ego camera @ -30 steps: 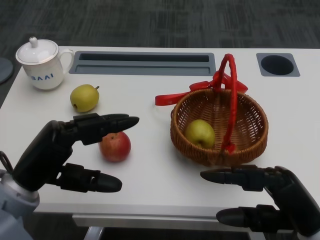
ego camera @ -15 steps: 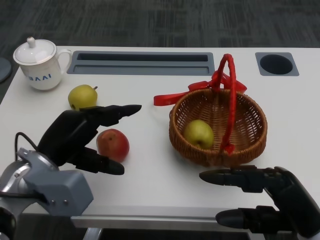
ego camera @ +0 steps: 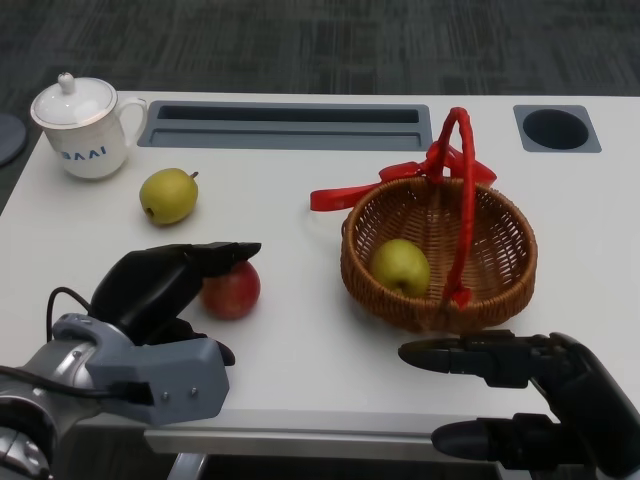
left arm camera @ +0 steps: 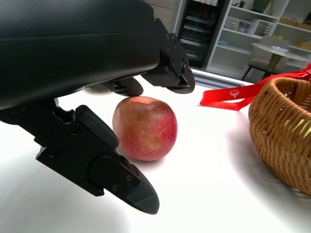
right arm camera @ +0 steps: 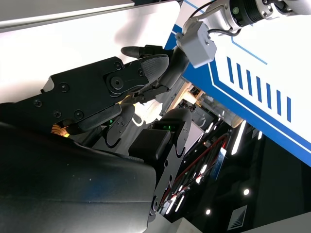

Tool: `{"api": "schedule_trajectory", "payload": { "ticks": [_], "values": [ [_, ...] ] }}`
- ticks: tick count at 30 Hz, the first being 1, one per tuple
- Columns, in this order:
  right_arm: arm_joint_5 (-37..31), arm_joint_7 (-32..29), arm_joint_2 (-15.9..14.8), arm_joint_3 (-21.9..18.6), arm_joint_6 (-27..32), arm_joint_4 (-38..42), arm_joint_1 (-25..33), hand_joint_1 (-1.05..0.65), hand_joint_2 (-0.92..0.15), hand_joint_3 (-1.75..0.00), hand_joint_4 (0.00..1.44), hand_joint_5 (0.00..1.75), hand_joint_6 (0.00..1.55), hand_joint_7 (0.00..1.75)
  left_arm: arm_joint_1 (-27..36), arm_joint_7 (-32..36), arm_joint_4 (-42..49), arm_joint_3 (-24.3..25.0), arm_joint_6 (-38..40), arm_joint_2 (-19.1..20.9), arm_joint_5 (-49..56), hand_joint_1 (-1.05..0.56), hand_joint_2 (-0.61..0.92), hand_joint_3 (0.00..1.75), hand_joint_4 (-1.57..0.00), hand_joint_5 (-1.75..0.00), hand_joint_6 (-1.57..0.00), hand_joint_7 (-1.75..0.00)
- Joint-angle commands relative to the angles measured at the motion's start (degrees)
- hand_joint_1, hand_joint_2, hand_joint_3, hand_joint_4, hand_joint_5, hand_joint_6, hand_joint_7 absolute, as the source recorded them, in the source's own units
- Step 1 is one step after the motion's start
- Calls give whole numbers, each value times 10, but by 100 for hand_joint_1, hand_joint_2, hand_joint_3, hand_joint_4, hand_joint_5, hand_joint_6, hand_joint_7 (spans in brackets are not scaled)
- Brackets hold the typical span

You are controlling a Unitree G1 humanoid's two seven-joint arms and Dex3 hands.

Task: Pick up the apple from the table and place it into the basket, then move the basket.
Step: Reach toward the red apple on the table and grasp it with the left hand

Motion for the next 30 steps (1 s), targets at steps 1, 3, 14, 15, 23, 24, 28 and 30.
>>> {"api": "schedule_trajectory", "payload": {
  "ticks": [1,3,14,15,23,24,28,30],
  "values": [
    [7,2,-10,1,7,-9,4,-52,-86,0,89,0,82,0,-10,9,11,-10,22,-3,-10,-65,65,1,-50,0,-41,0],
    [5,1,-9,1,6,-10,4,-52,-86,0,89,0,82,0,-12,18,13,-16,31,-7,-11,-65,66,1,-50,0,-41,0],
    [6,0,-6,1,2,-9,6,-52,-87,0,89,0,83,0,-27,38,13,-23,41,-14,-24,-67,70,1,-49,0,-39,0],
    [6,0,-6,1,1,-9,6,-52,-87,0,89,0,82,0,-28,41,12,-23,39,-14,-25,-67,70,1,-49,0,-39,0],
    [6,2,-7,3,0,-8,2,-53,-88,0,90,0,82,0,-47,40,19,-32,68,-17,-25,-68,71,0,-42,0,-37,0],
    [5,2,-7,3,0,-8,1,-53,-88,0,90,0,82,0,-49,37,20,-33,74,-18,-25,-69,71,1,-41,0,-36,0],
    [0,-1,-7,3,2,-13,6,-54,-88,0,90,0,82,0,-58,17,26,-40,98,-25,-25,-69,71,0,-43,-1,-36,0],
    [1,-1,-8,3,5,-18,11,-54,-88,0,90,0,82,0,-59,8,29,-43,110,-30,-24,-67,70,0,-46,-2,-37,-1]
  ]
}}
